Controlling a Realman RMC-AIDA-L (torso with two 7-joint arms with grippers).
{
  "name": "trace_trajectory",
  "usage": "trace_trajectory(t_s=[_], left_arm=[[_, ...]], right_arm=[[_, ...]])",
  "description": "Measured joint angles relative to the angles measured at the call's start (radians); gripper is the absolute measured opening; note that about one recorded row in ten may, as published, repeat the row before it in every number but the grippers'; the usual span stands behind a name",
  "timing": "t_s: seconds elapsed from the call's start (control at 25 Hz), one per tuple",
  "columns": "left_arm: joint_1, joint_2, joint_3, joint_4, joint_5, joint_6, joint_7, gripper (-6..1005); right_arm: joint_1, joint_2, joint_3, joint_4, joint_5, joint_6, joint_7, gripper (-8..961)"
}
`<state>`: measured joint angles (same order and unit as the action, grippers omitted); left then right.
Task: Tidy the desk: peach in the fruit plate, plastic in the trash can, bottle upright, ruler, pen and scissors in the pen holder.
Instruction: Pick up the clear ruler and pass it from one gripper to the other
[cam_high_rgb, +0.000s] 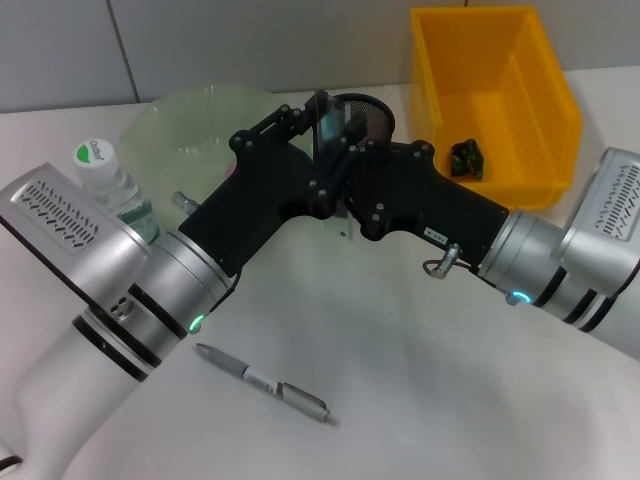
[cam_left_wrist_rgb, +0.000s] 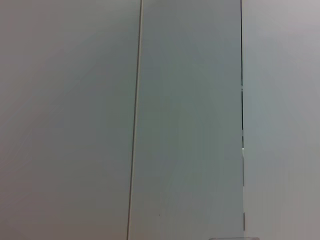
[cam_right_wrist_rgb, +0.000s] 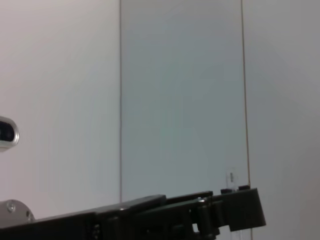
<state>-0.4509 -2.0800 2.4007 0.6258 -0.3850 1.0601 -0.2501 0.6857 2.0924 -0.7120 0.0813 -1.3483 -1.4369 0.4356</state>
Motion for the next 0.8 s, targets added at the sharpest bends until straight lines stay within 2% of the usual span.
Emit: trace_trajectory(t_s=[0.12, 0.32, 0.8], left_arm=[[0.000, 0.000, 0.000, -0.001, 0.000, 0.000, 0.000, 388], [0.000, 0.000, 0.000, -0.001, 0.000, -0.002, 0.000, 388], [0.002, 0.001, 0.001, 0.000, -0.001, -0.006, -0.004, 388]], right_arm=[[0.000, 0.000, -0.001, 0.000, -0.001, -0.001, 0.003, 135], [0.000, 0.000, -0.003, 0.008, -0.003, -0.002, 0.004, 137], [0.010, 0.000, 0.003, 0.015, -0.029, 0.006, 0.030, 33]])
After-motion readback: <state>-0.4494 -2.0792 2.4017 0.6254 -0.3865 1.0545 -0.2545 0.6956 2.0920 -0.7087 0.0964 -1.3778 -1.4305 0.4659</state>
